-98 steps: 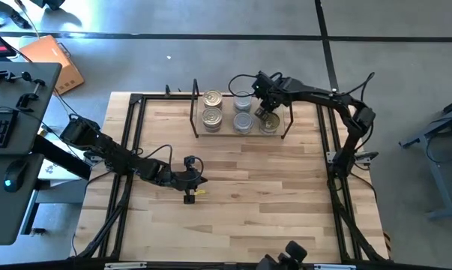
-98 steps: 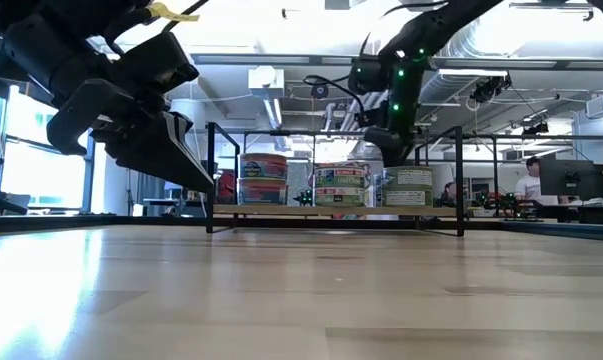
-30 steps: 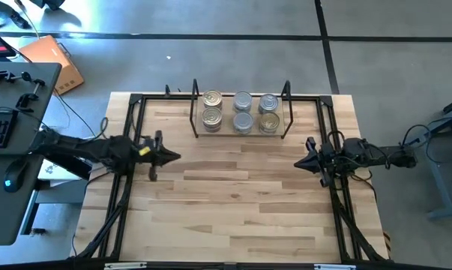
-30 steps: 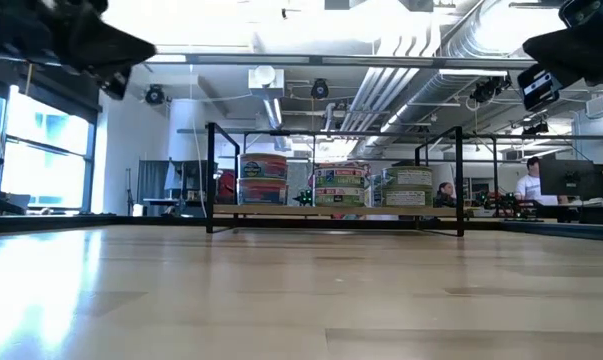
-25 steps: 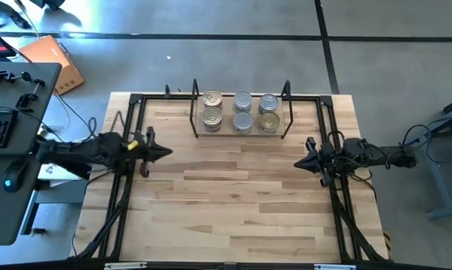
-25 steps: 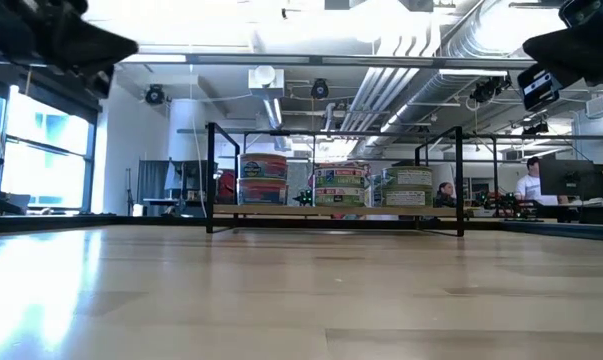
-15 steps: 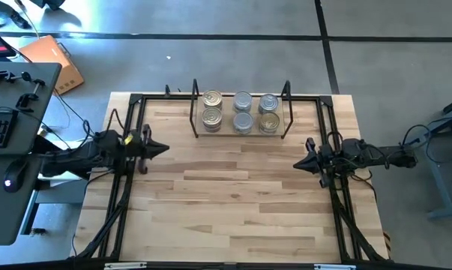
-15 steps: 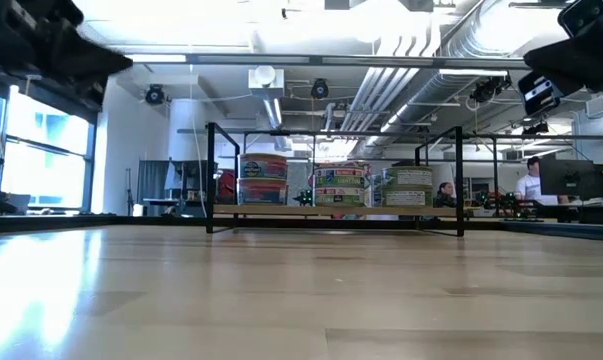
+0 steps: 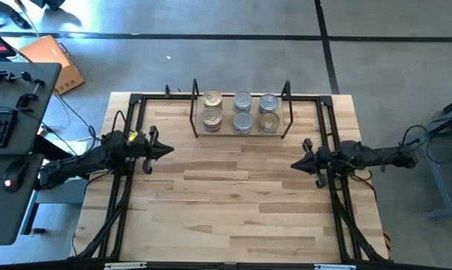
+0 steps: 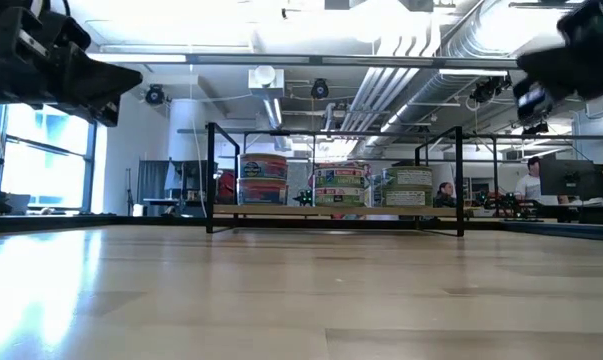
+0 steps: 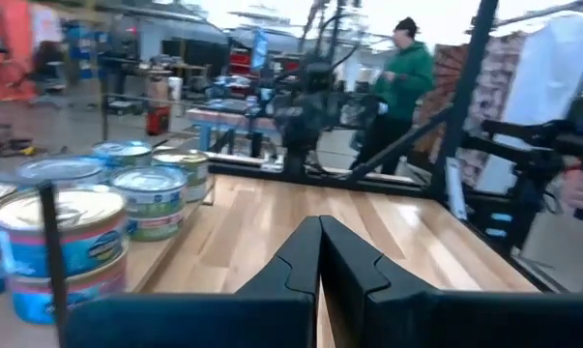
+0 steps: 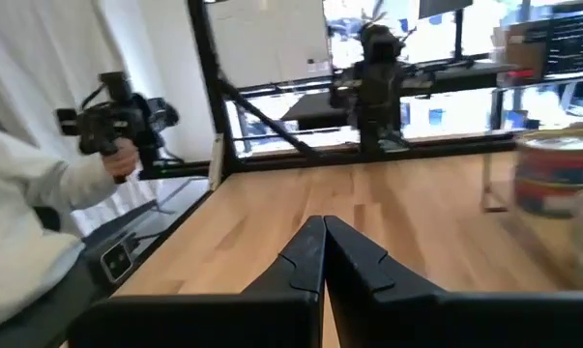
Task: Stack canned seafood by type on shelf
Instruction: Return to Home Position
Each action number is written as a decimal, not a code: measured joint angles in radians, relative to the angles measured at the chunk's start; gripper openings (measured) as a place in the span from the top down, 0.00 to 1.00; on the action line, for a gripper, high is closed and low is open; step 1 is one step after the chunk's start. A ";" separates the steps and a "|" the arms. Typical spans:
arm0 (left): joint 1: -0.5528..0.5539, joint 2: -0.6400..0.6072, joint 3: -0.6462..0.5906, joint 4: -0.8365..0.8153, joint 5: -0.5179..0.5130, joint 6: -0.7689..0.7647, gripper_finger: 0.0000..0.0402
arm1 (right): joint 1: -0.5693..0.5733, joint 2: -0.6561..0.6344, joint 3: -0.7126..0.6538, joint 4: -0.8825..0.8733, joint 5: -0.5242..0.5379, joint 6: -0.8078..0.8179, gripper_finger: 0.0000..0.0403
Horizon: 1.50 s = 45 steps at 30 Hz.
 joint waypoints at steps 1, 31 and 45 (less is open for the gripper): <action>0.012 0.001 0.000 0.003 0.028 0.005 1.00 | 0.000 0.001 -0.041 0.045 -0.011 0.002 1.00; -0.242 0.037 0.000 -0.044 -0.262 0.105 1.00 | -0.007 0.032 -0.051 0.071 0.150 -0.097 1.00; -0.242 0.038 0.000 -0.044 -0.262 0.105 1.00 | -0.007 0.032 -0.052 0.072 0.148 -0.080 1.00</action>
